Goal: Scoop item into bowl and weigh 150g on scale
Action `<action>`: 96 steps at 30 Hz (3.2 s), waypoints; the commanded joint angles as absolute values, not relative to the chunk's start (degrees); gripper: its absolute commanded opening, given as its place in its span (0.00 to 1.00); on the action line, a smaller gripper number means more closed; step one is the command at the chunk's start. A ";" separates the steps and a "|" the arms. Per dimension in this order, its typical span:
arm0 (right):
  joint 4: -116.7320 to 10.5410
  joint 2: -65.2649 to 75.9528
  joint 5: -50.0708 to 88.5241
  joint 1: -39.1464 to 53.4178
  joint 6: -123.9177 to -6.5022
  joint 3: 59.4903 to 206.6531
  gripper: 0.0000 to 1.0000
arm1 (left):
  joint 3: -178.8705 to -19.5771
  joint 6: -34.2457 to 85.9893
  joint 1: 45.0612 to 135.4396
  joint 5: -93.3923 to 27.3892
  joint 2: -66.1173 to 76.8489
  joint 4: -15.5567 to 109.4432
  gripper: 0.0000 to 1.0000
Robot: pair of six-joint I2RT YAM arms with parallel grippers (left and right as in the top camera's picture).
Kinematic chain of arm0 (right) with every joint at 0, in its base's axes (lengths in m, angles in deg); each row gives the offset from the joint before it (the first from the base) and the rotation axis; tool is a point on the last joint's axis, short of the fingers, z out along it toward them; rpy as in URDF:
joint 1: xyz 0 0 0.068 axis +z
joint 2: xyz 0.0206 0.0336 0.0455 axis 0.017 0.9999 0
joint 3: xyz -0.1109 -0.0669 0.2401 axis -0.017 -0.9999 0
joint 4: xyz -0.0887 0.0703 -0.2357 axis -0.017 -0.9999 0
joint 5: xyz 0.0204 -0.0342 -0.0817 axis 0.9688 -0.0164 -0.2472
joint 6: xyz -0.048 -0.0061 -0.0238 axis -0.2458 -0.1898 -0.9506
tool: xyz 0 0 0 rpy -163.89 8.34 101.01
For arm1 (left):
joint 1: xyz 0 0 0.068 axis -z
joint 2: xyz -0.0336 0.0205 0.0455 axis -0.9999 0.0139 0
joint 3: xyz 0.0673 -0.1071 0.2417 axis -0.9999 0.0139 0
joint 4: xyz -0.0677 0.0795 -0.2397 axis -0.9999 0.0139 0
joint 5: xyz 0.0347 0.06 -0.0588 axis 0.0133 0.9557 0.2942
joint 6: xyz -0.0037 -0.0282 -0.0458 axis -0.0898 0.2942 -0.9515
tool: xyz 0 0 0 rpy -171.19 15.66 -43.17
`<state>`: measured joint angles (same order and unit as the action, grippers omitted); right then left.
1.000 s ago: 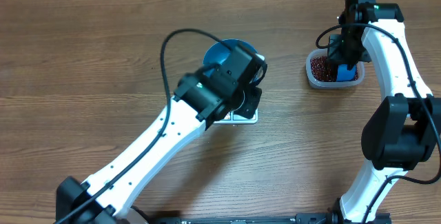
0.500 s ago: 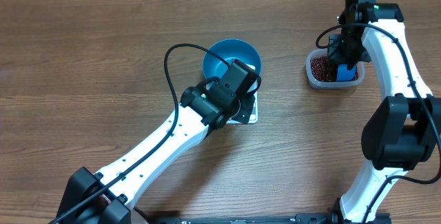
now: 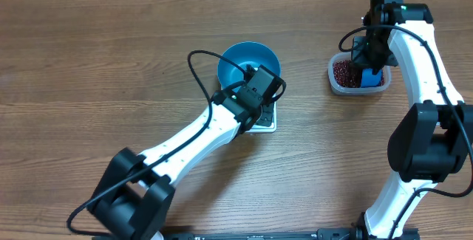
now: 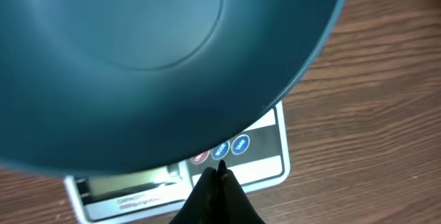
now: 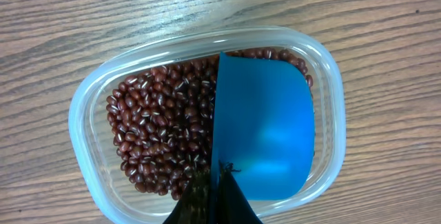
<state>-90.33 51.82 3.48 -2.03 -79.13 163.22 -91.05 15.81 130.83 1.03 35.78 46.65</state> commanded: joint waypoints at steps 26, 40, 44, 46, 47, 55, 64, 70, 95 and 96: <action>-87.99 54.53 2.50 -3.39 -79.11 161.41 0.04 | -88.62 26.34 134.00 5.75 38.45 44.77 0.04; -87.86 54.53 2.50 -3.39 -79.11 161.41 0.04 | -86.02 31.52 135.35 10.25 41.72 39.06 0.04; -87.79 54.53 2.50 -3.39 -79.11 161.41 0.04 | -86.02 32.16 135.35 10.30 42.84 37.86 0.04; -87.60 54.53 2.50 -3.39 -79.09 161.41 0.04 | -86.02 32.37 135.33 10.38 42.84 37.49 0.04; -87.47 54.53 2.50 -3.39 -79.11 161.41 0.04 | -86.02 32.35 135.35 10.73 42.84 37.36 0.04; -86.92 54.53 2.52 -3.39 -79.09 161.41 0.04 | -86.02 32.31 135.31 13.47 42.86 37.77 0.04; -87.03 54.53 2.50 -3.39 -79.09 161.41 0.04 | -86.02 32.31 135.31 13.64 42.86 39.02 0.04; -87.01 54.53 2.52 -3.39 -79.09 161.41 0.04 | -86.02 32.33 135.31 13.36 42.86 39.50 0.04; -86.98 54.53 2.52 -3.39 -79.09 161.39 0.05 | -85.80 32.31 135.31 12.77 43.15 39.87 0.04; -86.98 54.53 2.50 -3.39 -79.09 161.39 0.04 | -85.80 32.31 135.31 12.77 43.17 39.87 0.04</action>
